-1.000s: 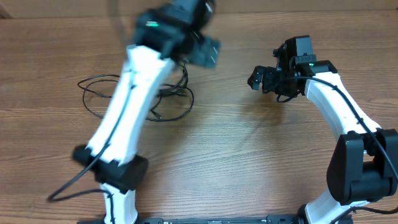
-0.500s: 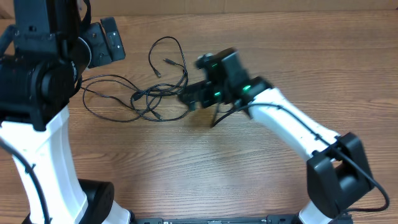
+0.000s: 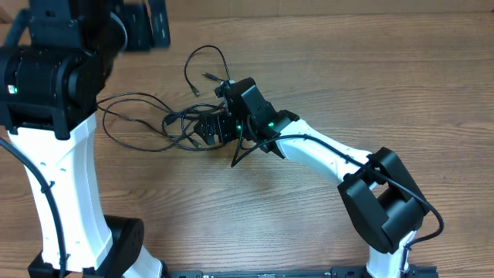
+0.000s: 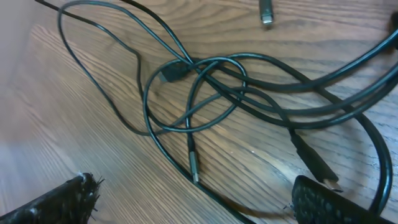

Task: Untangle cables

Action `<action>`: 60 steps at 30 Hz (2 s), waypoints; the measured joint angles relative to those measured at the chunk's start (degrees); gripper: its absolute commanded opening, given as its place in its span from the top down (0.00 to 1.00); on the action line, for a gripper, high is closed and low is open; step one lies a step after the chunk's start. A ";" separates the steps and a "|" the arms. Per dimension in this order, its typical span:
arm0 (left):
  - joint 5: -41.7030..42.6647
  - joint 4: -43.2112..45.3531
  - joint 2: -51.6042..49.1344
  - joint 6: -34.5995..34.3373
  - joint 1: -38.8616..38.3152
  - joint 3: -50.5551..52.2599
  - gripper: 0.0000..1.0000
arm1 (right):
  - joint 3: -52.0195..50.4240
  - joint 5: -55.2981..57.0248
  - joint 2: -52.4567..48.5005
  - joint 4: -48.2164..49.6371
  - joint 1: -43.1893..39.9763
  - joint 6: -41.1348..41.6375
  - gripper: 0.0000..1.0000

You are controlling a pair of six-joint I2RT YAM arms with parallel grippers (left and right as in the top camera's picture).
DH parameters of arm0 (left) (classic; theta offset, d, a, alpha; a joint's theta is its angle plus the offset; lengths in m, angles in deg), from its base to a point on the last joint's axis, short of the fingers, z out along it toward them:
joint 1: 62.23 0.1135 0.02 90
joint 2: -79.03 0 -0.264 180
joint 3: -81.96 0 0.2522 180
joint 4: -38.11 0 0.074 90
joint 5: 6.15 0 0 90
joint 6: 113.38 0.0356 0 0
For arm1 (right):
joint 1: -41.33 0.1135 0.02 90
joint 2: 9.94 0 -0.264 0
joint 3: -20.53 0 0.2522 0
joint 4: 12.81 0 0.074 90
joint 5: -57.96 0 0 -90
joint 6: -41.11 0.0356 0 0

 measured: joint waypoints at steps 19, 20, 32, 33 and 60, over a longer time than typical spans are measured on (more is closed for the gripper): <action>-17.77 10.60 7.76 -0.94 18.84 35.15 0.00 | 0.00 0.09 0.00 -6.43 0.00 -2.89 0.01; -17.64 12.37 10.10 -1.05 18.97 39.71 0.00 | 0.00 0.09 0.00 -6.51 0.00 -3.15 0.01; -13.66 22.77 53.13 -0.81 17.07 77.15 0.00 | 0.07 0.26 -0.50 0.66 0.02 -1.77 0.09; -12.15 22.34 54.03 -0.81 17.07 79.01 0.00 | 0.09 0.13 -0.90 2.19 0.00 -0.68 0.09; 8.61 12.48 56.54 -0.81 17.07 82.38 0.00 | 1.38 5.33 -12.96 16.24 0.07 12.66 0.14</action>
